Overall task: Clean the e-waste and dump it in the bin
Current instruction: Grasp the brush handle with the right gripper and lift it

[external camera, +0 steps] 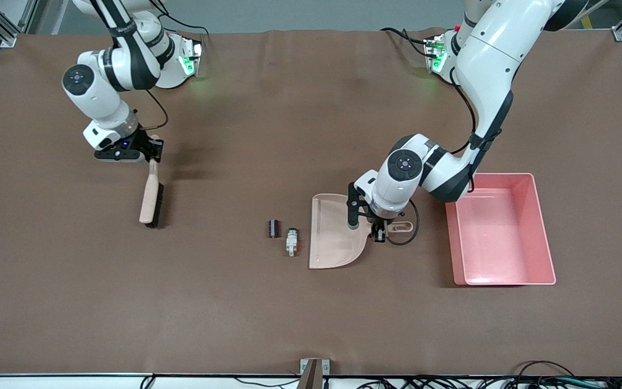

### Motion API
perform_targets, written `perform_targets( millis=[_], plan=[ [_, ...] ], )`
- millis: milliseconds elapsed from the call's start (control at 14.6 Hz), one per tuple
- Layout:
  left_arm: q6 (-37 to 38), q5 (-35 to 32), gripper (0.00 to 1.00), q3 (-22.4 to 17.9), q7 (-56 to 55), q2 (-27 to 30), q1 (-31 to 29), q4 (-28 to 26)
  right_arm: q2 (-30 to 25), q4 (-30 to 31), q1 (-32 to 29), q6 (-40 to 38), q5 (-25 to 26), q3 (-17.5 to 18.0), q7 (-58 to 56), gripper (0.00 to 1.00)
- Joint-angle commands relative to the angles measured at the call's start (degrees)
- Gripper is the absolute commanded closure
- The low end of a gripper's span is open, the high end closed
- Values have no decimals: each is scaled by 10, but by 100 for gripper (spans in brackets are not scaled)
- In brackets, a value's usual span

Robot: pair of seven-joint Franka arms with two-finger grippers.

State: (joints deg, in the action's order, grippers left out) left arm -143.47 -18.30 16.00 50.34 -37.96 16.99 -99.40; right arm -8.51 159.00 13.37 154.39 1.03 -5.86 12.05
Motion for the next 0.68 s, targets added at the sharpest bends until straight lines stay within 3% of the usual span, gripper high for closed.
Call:
perform_targets(
  millis=[0,205,616],
  plan=[
    [38,-9,86,-5,-31,-7,27,23,-24,-14,72,-16,-10,-3,92,100],
    [50,-33,86,-7,-32,-9,29,29,2,-61,136,-18,-10,-3,177,100],
    [51,-34,86,-6,-34,-13,30,29,146,-200,277,-14,-31,-2,350,100]
  ],
)
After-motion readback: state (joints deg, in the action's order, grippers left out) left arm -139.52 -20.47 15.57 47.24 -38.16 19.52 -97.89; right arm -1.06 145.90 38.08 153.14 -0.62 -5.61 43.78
